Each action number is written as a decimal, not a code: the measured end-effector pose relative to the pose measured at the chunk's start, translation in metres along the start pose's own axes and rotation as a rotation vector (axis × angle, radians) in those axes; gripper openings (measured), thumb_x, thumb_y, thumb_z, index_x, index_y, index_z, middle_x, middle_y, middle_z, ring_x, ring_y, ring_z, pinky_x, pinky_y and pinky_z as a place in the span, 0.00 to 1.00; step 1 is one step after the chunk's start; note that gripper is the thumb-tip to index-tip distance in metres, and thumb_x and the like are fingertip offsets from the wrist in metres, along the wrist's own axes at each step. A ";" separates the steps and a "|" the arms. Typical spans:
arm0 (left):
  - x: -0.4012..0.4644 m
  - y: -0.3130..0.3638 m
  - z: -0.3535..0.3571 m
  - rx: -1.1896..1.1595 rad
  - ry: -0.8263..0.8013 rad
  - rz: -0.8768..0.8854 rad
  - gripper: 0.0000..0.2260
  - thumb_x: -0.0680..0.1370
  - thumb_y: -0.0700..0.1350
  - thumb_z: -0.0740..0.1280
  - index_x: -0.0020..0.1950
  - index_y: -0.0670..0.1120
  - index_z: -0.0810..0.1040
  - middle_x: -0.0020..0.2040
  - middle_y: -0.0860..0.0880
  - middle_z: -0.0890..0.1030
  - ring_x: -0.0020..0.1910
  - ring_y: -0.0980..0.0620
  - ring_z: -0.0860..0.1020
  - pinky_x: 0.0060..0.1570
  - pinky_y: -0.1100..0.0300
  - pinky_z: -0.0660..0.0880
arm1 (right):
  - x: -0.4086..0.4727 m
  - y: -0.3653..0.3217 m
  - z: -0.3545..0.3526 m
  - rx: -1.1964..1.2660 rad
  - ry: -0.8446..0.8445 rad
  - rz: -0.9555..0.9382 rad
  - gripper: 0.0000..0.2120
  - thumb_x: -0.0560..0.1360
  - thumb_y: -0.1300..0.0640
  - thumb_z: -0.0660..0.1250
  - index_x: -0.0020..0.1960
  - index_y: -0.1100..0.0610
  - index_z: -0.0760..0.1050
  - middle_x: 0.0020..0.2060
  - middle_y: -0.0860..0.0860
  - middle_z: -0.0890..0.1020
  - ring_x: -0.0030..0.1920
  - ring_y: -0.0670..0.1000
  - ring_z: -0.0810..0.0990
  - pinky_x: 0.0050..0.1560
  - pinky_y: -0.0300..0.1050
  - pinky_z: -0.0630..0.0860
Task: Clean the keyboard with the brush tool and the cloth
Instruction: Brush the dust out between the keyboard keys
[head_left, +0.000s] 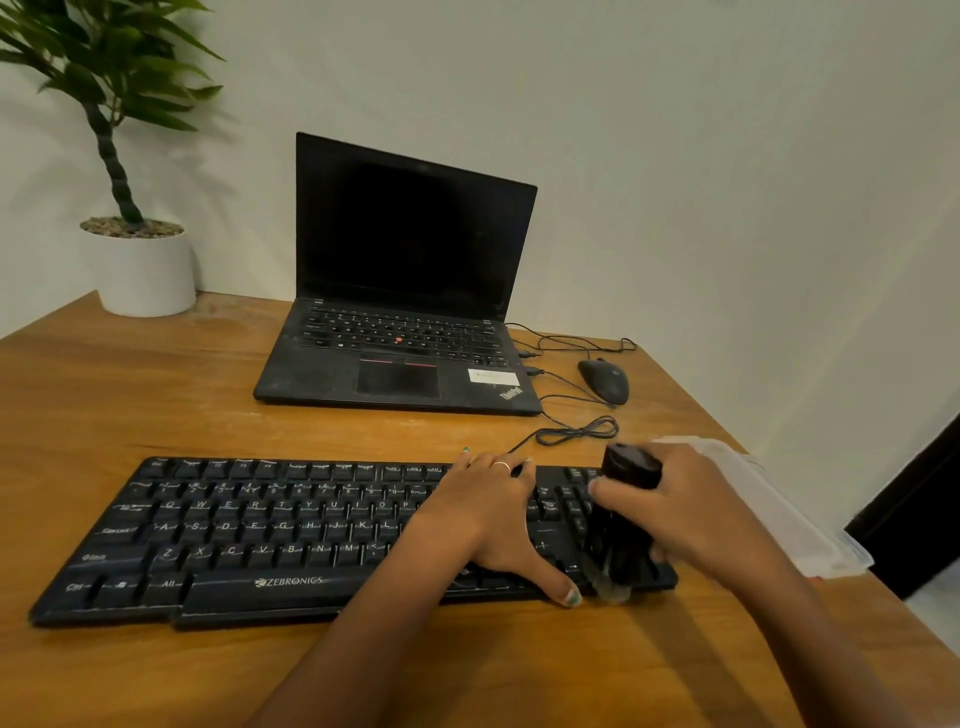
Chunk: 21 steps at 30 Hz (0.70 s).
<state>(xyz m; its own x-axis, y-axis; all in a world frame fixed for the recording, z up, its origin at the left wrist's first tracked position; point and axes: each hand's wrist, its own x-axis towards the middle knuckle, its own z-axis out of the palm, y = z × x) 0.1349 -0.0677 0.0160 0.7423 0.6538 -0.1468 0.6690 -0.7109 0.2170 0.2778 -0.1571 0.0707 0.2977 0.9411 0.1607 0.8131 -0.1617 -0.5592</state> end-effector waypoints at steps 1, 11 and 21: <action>0.001 -0.001 0.000 0.004 0.001 -0.002 0.57 0.65 0.74 0.67 0.80 0.45 0.45 0.80 0.46 0.48 0.78 0.45 0.47 0.75 0.46 0.42 | -0.004 0.000 -0.002 -0.006 -0.026 -0.008 0.07 0.71 0.51 0.69 0.39 0.51 0.73 0.31 0.48 0.79 0.28 0.43 0.77 0.25 0.33 0.73; -0.012 -0.017 -0.016 0.105 -0.106 -0.068 0.60 0.63 0.74 0.68 0.79 0.48 0.37 0.80 0.46 0.45 0.78 0.45 0.43 0.72 0.39 0.31 | -0.021 0.008 0.007 0.018 0.096 -0.013 0.06 0.72 0.49 0.68 0.44 0.49 0.73 0.36 0.45 0.79 0.39 0.46 0.78 0.35 0.40 0.79; -0.023 -0.037 -0.007 -0.001 -0.095 -0.042 0.59 0.64 0.73 0.68 0.79 0.47 0.40 0.80 0.50 0.43 0.78 0.48 0.43 0.76 0.45 0.40 | -0.022 0.013 0.009 0.121 0.149 -0.014 0.06 0.71 0.50 0.69 0.43 0.49 0.74 0.35 0.46 0.79 0.38 0.46 0.79 0.28 0.34 0.72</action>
<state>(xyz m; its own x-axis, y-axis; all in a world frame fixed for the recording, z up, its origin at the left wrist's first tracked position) 0.0924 -0.0546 0.0184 0.7139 0.6553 -0.2469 0.6995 -0.6833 0.2092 0.2770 -0.1775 0.0529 0.3650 0.8872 0.2823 0.7542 -0.1040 -0.6484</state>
